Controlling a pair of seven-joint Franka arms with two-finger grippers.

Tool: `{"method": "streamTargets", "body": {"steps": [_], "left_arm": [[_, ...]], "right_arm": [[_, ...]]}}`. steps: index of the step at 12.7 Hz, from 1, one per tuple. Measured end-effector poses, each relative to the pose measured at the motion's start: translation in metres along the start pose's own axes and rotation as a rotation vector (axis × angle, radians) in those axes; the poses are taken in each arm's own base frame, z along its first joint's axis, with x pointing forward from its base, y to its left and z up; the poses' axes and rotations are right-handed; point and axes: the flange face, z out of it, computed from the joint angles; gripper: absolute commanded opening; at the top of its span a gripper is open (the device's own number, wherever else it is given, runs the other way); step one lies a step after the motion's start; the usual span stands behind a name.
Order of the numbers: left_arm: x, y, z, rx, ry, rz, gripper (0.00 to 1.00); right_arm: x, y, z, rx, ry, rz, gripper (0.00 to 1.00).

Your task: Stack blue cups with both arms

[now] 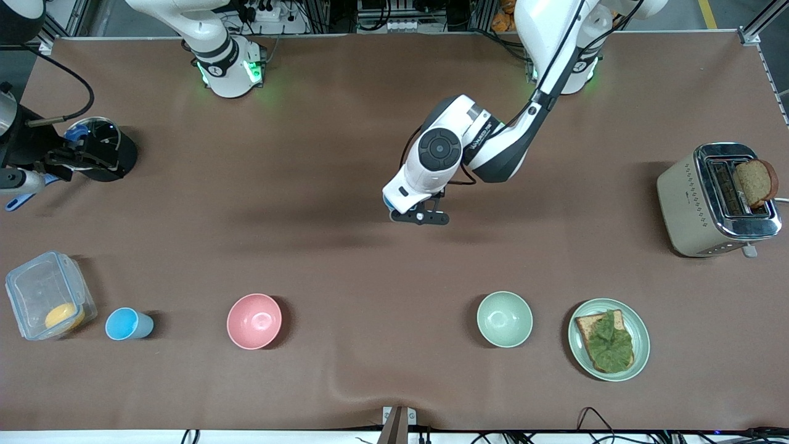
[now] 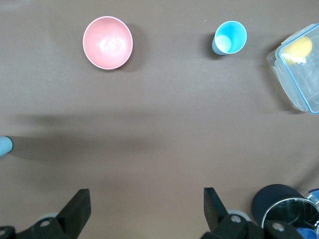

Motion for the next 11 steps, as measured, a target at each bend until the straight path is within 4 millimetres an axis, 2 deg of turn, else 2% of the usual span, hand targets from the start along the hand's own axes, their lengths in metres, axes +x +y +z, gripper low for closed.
{"method": "streamTargets", "body": {"steps": [3,5,7,9,11], "left_arm": [[0.000,-0.003,-0.018,0.005,-0.005,-0.006,1.00],[0.000,-0.014,-0.053,0.008,0.012,-0.015,1.00],[0.005,-0.047,-0.120,0.025,0.061,-0.044,1.00],[0.005,-0.094,-0.185,0.078,0.121,-0.086,1.00],[0.008,-0.142,-0.235,0.078,0.176,-0.152,1.00]], "right_arm": [[0.005,-0.001,0.007,-0.002,-0.012,0.000,1.00],[0.006,-0.003,0.007,-0.002,-0.012,-0.004,1.00],[0.006,-0.006,0.006,-0.002,-0.008,-0.010,1.00],[0.006,-0.007,0.005,-0.004,-0.007,-0.011,1.00],[0.006,-0.007,0.006,-0.006,-0.007,-0.011,1.00]]}}
